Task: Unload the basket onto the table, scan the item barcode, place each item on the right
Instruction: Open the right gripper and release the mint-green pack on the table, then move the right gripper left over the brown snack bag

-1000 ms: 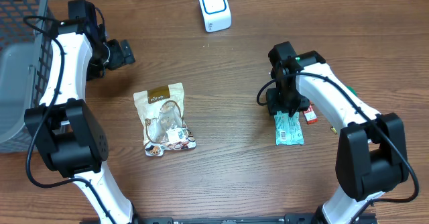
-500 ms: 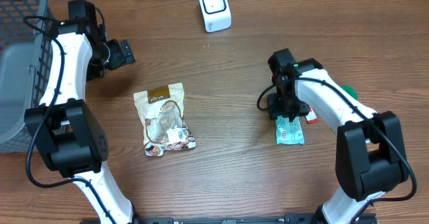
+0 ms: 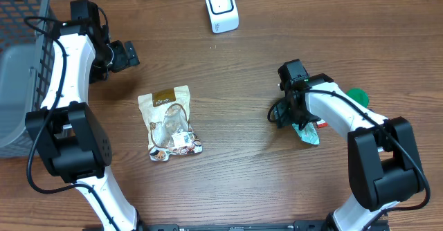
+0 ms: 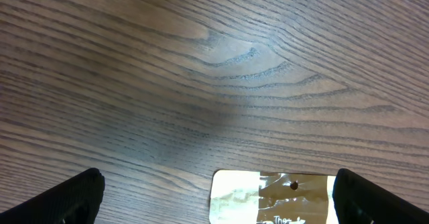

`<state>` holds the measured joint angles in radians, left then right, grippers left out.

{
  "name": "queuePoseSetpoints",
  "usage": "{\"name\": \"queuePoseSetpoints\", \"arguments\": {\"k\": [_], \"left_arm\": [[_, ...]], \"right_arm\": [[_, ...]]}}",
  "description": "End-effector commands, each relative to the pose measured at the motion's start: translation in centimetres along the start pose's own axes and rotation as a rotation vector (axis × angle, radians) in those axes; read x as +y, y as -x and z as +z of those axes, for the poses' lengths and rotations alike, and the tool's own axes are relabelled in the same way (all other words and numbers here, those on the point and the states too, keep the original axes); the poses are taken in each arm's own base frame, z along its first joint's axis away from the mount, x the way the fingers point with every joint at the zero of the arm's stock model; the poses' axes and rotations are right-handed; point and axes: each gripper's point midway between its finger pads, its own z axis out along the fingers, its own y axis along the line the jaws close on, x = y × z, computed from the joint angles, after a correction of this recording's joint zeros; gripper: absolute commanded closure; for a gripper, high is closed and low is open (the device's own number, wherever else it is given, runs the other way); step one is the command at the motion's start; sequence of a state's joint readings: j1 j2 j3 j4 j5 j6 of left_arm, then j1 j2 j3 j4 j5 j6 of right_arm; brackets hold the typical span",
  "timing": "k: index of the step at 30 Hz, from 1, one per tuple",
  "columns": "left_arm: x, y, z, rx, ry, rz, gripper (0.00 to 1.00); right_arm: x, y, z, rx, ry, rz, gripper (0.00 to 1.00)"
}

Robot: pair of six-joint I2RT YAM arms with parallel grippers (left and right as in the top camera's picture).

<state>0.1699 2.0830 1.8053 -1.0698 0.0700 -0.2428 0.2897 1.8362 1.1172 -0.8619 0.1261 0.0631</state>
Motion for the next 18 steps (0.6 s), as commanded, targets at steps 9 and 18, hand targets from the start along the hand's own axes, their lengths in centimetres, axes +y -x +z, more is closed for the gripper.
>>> {"name": "queuePoseSetpoints", "arguments": {"k": [9, 18], "left_arm": [[-0.5, 1.0, -2.3, -0.061, -0.013, 0.018, 0.0], [-0.5, 1.0, -2.3, -0.061, -0.013, 0.018, 0.0]], "right_arm": [[1.6, 2.7, -6.2, 0.021, 0.115, -0.004, 0.07], [11.2, 5.9, -10.6, -0.104, 0.656, -0.07, 0.0]]}}
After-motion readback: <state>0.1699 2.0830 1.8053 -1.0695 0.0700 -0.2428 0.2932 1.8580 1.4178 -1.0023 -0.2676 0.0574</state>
